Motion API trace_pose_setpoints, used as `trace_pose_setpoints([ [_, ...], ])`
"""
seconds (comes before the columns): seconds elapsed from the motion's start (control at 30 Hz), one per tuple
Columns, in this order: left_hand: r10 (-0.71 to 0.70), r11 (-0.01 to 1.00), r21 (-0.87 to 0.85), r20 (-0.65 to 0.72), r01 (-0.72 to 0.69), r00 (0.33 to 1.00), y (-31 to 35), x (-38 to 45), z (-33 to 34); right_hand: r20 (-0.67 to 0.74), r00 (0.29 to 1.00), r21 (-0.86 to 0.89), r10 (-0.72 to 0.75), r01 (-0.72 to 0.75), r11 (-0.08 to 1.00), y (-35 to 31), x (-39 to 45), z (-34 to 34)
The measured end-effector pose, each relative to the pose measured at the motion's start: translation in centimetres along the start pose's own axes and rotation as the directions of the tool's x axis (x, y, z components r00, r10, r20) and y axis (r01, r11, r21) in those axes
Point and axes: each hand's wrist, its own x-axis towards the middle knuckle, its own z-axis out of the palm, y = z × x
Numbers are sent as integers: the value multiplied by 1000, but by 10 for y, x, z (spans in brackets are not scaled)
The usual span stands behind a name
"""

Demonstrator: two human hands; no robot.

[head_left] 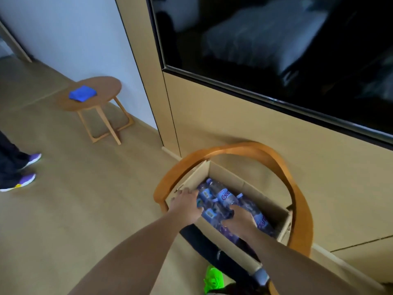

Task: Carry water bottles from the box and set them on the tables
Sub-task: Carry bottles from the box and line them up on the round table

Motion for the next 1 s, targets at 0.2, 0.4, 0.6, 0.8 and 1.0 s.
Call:
trace_pose_setpoints([
  [0.2, 73, 997, 31, 127, -78, 989, 1, 51, 5, 37, 995, 60, 97, -99, 993, 0, 40, -1],
  [0.4, 207, 971, 61, 265, -231, 942, 9, 108, 21, 64, 966, 86, 251, -256, 963, 9, 60, 12],
  [0.6, 334, 923, 47, 394, -382, 856, 10, 155, 45, 12, 882, 249, 471, -459, 853, 18, 68, 19],
  [0.8, 471, 834, 14, 502, -551, 725, 18, 175, 82, -170, 816, 247, 552, -508, 826, 41, 97, 2],
  [1.0, 521, 687, 155, 576, -710, 630, 16, 174, 118, -193, 833, 224, 519, -477, 850, 66, 125, 13],
])
